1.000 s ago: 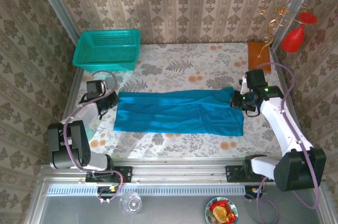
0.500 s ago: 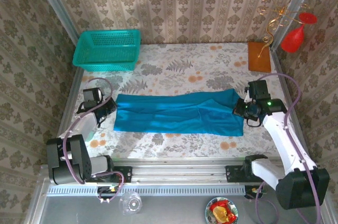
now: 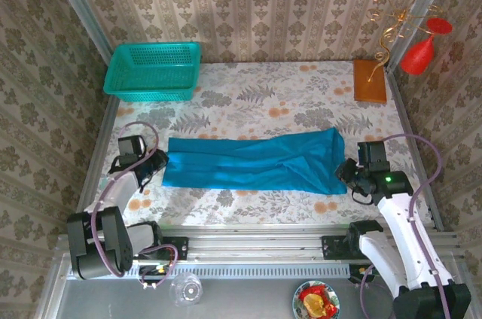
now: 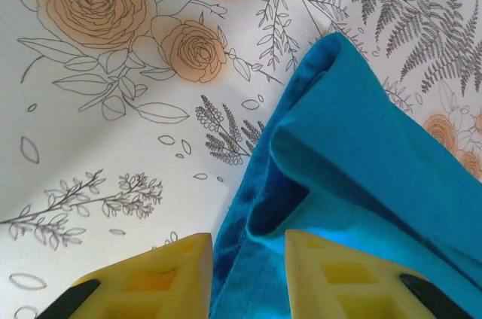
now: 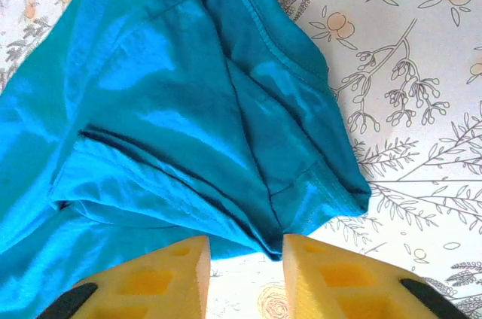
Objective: Fold the inside-out t-shirt
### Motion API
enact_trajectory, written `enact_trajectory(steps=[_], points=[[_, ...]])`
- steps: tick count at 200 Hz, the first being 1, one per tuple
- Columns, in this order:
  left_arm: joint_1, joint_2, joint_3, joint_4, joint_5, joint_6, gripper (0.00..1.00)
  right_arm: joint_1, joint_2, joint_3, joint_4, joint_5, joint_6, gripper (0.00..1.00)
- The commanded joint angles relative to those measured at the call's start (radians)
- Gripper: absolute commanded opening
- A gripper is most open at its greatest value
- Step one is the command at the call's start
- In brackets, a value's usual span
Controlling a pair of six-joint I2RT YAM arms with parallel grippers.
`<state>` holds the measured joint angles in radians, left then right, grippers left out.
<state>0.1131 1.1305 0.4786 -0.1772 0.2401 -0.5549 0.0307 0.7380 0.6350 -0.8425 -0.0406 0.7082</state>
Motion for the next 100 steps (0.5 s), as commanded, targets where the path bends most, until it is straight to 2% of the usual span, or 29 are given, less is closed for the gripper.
enact_trajectory(steps=[1, 50, 70, 100], points=[[0.007, -0.049, 0.024, -0.039, -0.021, -0.004, 0.31, 0.006, 0.022, 0.031, 0.015, 0.008, 0.023, 0.34], [-0.036, -0.024, 0.134, -0.116, 0.061, 0.062, 0.26, 0.107, 0.202, 0.083, 0.162, -0.107, -0.032, 0.34], [-0.084, 0.052, 0.189, -0.14, 0.1, 0.082, 0.23, 0.174, 0.313, 0.129, 0.195, -0.124, -0.057, 0.37], [-0.125, 0.209, 0.231, -0.138, 0.142, 0.082, 0.21, 0.223, 0.464, 0.184, 0.185, -0.1, -0.111, 0.4]])
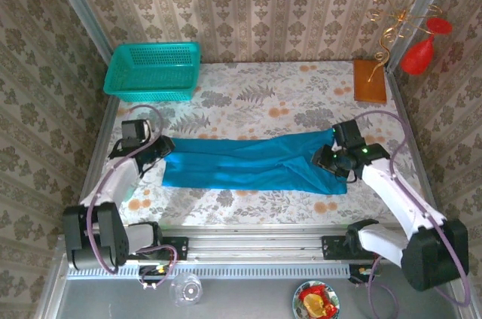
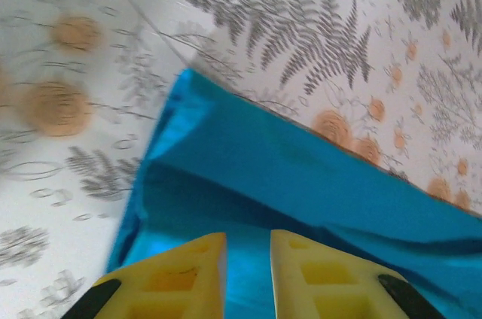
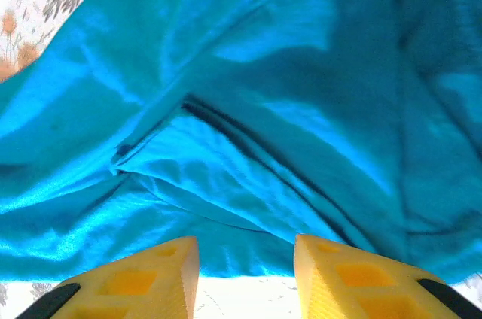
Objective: Fold the inside-out t-shirt
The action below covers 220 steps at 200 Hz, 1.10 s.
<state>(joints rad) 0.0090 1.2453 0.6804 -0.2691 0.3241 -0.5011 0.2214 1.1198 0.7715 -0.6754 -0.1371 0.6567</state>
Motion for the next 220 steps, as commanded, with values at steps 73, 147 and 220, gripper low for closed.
enact_trajectory(steps=[73, 147, 220], points=[[-0.017, 0.335, 0.014, -0.042, 0.064, 0.022, 0.2, 0.092, 0.348, 0.166, 0.03, 0.037, -0.202, 0.46], [-0.014, 0.224, -0.01, -0.028, 0.056, -0.004, 0.2, 0.097, 0.54, 0.276, 0.01, 0.04, -0.312, 0.37], [-0.033, 0.135, 0.023, -0.083, 0.059, -0.012, 0.2, 0.252, 0.397, 0.237, -0.09, -0.001, -0.222, 0.0]])
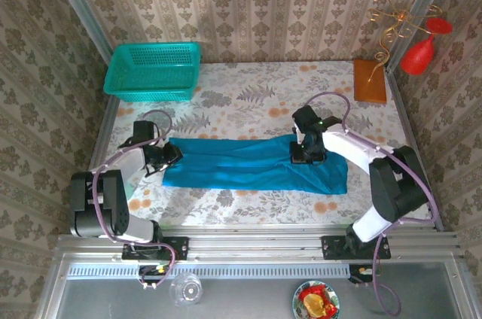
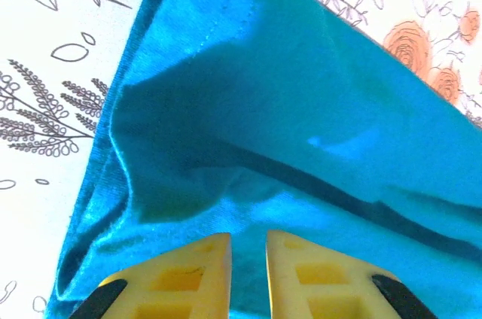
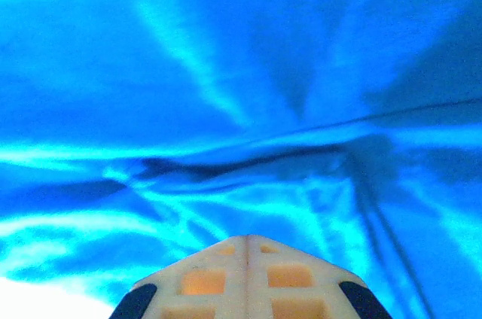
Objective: Fold the inside-out t-shirt
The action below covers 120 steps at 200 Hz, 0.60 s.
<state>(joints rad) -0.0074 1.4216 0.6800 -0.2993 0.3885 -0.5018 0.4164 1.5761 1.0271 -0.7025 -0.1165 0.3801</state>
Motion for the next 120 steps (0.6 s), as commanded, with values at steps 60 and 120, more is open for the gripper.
enact_trajectory(steps=[60, 120], points=[[-0.084, -0.073, 0.078, -0.116, -0.016, -0.011, 0.2, 0.07, -0.026, -0.009, -0.048, 0.078, 0.069, 0.35], [-0.139, -0.102, 0.062, -0.109, -0.031, -0.048, 0.21, -0.13, 0.141, 0.078, 0.011, -0.053, -0.108, 0.57]])
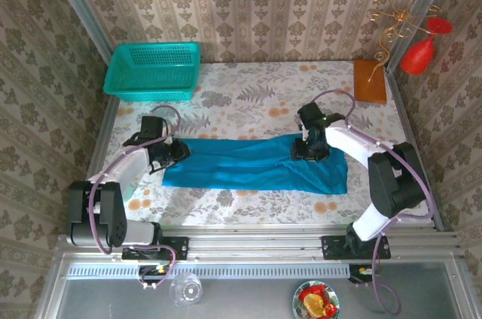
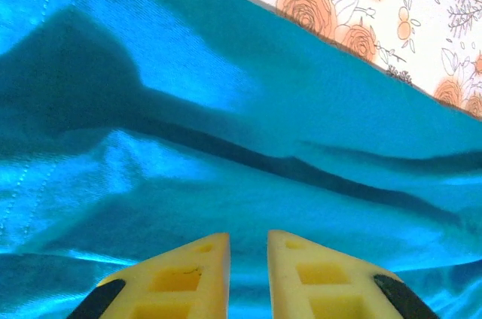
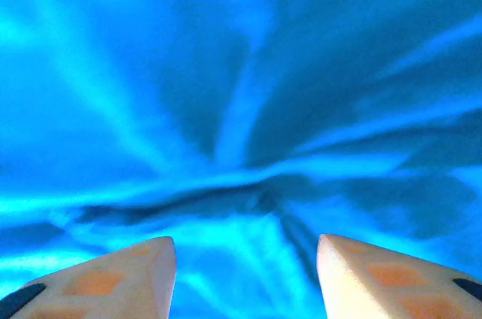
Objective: Fold the inside-out t-shirt
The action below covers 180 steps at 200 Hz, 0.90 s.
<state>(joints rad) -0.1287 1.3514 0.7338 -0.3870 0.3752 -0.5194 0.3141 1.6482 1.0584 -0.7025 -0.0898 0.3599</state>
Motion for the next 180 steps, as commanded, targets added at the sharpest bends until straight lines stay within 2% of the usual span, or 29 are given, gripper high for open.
enact_trajectory(steps=[1, 25, 41, 84, 108, 132, 146, 161, 180], points=[[-0.019, -0.032, 0.008, -0.021, -0.018, -0.031, 0.21, -0.028, 0.072, 0.049, 0.011, -0.082, -0.091, 0.58], [-0.039, -0.045, 0.006, -0.03, -0.028, -0.042, 0.21, -0.03, 0.118, 0.057, 0.02, -0.164, -0.115, 0.6], [-0.049, -0.057, 0.003, -0.03, -0.035, -0.049, 0.21, -0.024, 0.107, 0.047, 0.021, -0.211, -0.113, 0.58], [-0.057, -0.06, 0.001, -0.031, -0.038, -0.053, 0.21, 0.015, 0.025, 0.001, -0.002, -0.245, -0.104, 0.49], [-0.057, -0.06, 0.003, -0.034, -0.037, -0.047, 0.21, 0.039, 0.004, -0.003, -0.03, -0.227, -0.101, 0.36], [-0.058, -0.061, 0.003, -0.036, -0.038, -0.047, 0.21, 0.083, -0.012, 0.014, -0.087, -0.119, -0.091, 0.22], [-0.058, -0.063, 0.003, -0.034, -0.039, -0.048, 0.21, 0.112, -0.019, 0.016, -0.105, -0.082, -0.081, 0.18], [-0.06, -0.062, 0.004, -0.03, -0.038, -0.051, 0.21, 0.139, -0.019, 0.014, -0.117, -0.082, -0.062, 0.2], [-0.069, -0.059, 0.009, -0.032, -0.039, -0.051, 0.21, 0.184, -0.015, 0.015, -0.142, -0.088, -0.049, 0.39]])
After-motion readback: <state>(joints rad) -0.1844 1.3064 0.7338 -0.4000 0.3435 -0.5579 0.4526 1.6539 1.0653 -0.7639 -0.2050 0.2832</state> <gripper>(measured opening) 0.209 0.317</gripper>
